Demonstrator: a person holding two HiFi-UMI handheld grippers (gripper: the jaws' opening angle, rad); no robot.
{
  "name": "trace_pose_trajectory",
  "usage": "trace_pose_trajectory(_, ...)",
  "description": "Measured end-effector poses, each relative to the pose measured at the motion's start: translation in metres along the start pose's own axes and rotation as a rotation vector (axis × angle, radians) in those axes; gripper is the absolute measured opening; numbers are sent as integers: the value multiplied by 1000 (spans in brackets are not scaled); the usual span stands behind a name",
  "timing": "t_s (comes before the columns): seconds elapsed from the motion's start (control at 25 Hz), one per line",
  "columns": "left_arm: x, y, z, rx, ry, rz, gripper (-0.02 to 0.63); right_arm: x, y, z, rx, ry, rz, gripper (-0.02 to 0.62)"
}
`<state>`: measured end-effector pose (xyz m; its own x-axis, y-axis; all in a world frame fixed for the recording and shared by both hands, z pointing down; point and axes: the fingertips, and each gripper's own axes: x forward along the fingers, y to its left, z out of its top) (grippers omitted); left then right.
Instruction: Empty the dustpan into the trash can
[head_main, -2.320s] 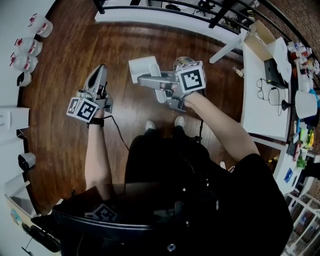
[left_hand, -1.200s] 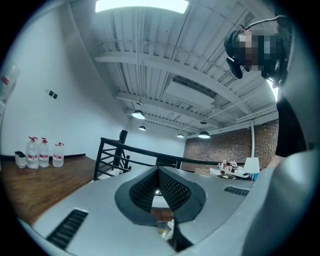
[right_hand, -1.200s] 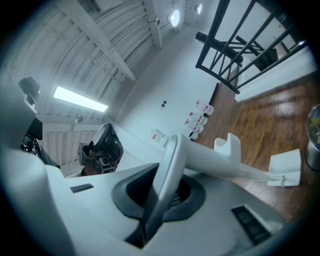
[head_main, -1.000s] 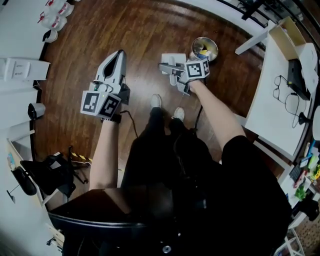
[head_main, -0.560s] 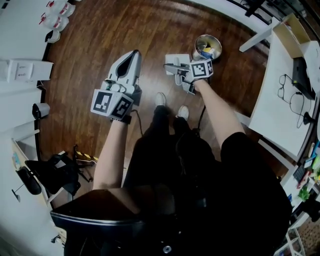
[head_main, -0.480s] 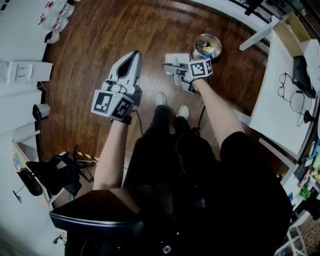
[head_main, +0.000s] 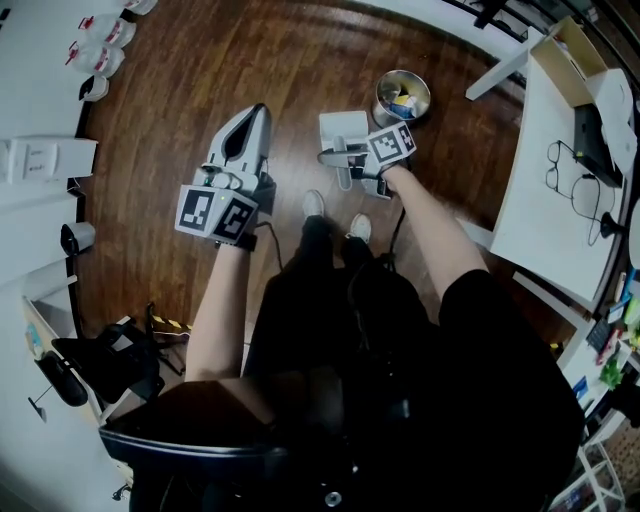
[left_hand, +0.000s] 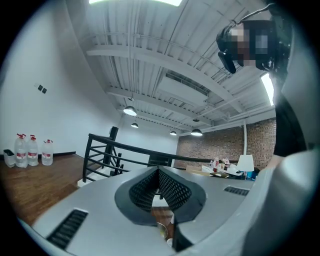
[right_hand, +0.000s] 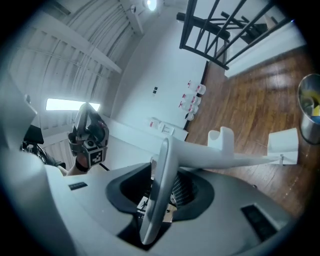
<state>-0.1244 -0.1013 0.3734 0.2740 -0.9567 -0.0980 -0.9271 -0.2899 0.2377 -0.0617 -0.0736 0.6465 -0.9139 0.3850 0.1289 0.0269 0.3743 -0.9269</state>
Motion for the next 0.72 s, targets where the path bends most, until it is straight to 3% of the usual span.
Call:
trace_pose_trajectory(0.28, 7, -2, -1, 3, -2, -9, 2, 4, 0, -16, 69, 19, 57, 123)
trace_pose_trajectory(0.32, 7, -2, -1, 4, -2, -10, 2, 3, 0, -17, 67, 24, 53, 123)
trace_pose_trajectory(0.4, 8, -2, 0, 6, -4, -11, 2, 1, -2, -17, 59, 48, 27, 187)
trace_pose_trajectory(0.72, 8, -1, 1, 16, -3, -15, 2, -5, -5, -26, 76, 98, -10, 209)
